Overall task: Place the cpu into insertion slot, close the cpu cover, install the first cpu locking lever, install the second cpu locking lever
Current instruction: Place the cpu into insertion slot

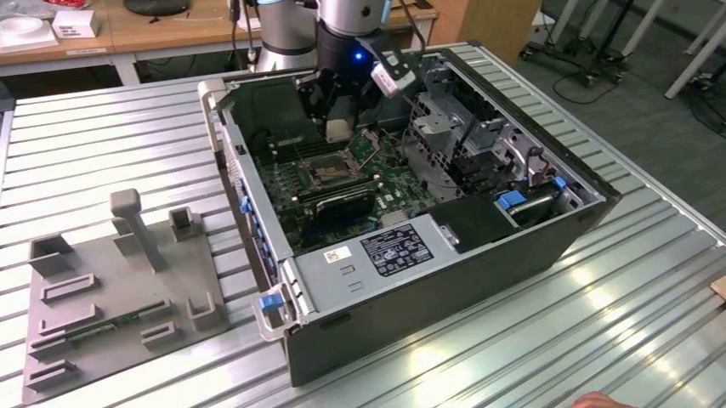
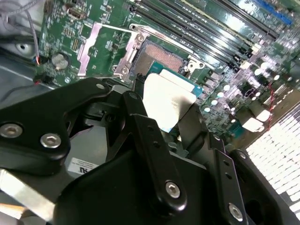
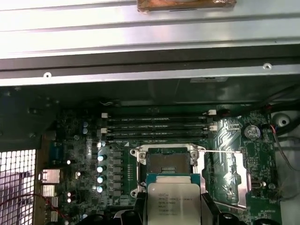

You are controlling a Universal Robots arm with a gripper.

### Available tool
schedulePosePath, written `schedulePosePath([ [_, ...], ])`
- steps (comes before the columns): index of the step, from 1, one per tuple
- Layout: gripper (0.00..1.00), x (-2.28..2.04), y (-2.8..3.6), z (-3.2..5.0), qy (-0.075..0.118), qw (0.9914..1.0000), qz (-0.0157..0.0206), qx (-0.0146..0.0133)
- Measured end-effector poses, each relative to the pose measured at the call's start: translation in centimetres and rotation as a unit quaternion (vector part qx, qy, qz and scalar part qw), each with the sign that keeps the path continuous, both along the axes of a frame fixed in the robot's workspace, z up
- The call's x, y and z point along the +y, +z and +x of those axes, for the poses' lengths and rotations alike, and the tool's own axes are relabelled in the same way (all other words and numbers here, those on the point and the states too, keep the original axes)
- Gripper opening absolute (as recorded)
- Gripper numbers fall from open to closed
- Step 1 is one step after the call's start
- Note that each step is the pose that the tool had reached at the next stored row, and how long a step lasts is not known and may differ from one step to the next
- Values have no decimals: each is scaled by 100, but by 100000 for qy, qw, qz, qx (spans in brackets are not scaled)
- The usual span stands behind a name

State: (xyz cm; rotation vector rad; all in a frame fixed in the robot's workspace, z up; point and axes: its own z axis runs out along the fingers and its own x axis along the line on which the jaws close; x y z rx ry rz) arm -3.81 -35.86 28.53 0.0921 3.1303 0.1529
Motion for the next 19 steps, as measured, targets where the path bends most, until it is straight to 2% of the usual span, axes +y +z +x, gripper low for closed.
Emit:
schedulePosePath([
  [3,54,0,-17,0,-2699,99964,-1,1],
  [5,54,0,-29,0,-4574,99895,-3,0],
  [9,54,0,-45,0,-8162,99666,-27,4],
  [12,54,0,-57,0,-10934,99400,-27,3],
  [14,54,0,-63,0,-12718,99188,-23,2],
  [16,54,0,-69,0,-14499,98943,-27,4],
  [19,54,0,-75,0,-17220,98506,-29,3],
])
